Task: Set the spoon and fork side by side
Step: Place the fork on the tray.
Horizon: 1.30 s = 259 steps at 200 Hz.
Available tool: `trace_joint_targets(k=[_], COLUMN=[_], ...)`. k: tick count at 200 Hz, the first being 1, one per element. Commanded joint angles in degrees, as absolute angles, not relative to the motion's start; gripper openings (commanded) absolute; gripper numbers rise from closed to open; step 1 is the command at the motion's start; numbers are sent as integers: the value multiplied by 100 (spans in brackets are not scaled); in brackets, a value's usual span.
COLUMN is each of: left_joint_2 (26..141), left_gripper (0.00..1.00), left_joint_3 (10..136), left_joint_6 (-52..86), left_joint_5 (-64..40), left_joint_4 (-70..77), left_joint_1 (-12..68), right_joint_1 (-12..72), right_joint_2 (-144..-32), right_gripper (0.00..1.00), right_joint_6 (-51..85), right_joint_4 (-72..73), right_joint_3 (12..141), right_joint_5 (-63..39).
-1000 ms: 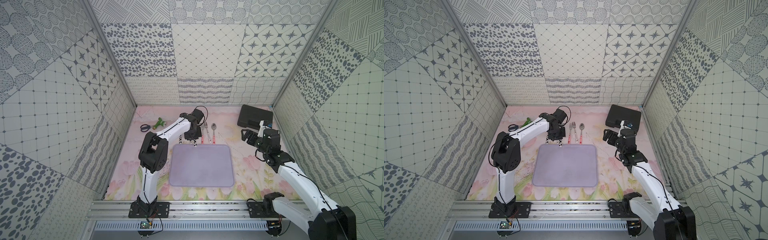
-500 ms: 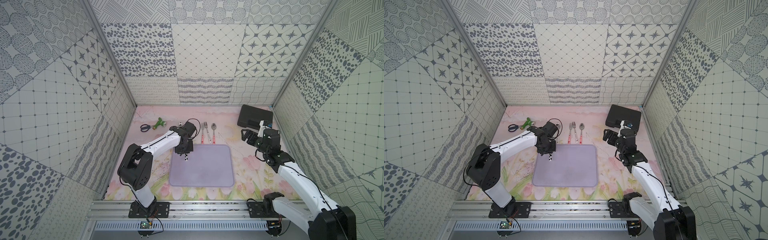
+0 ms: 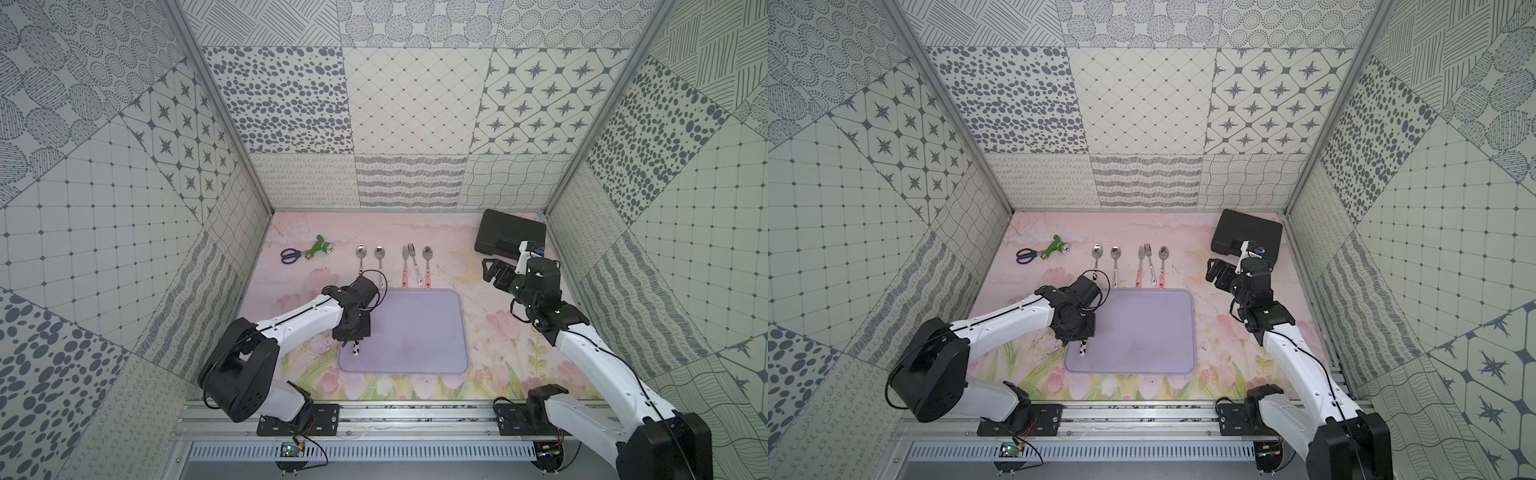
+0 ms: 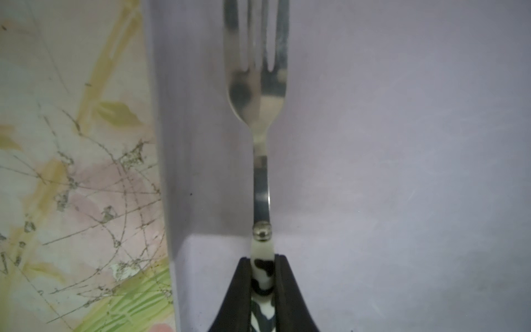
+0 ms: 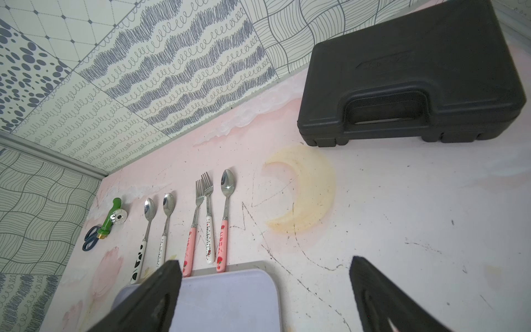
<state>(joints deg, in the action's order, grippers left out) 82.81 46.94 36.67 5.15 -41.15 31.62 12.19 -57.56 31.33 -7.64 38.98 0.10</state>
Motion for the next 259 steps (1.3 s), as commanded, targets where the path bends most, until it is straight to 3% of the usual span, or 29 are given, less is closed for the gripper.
trace_joint_targets(k=[1,134,172,259], left_joint_2=[7994,8108,7998,7564], left_gripper=[0,0,17,35], left_joint_3=[4353,4113,4113,4438], left_joint_6=[3919,3895,3902,3862], left_joint_5=[665,799,768,506], left_joint_4=[-4047,-4157,-4158,-4164], left_joint_1=[3243,3252,3261,3267], right_joint_1=[1248,1248,1248,1248], right_joint_2=[-5845,-5814,-5808,-5819], right_gripper=[97,97,97,97], right_joint_6=[3164,3153,3144,3142], right_joint_4=[-571,-571,-571,-571], right_joint_3=[3823,3814,3814,3814], right_joint_5=[51,66,70,81])
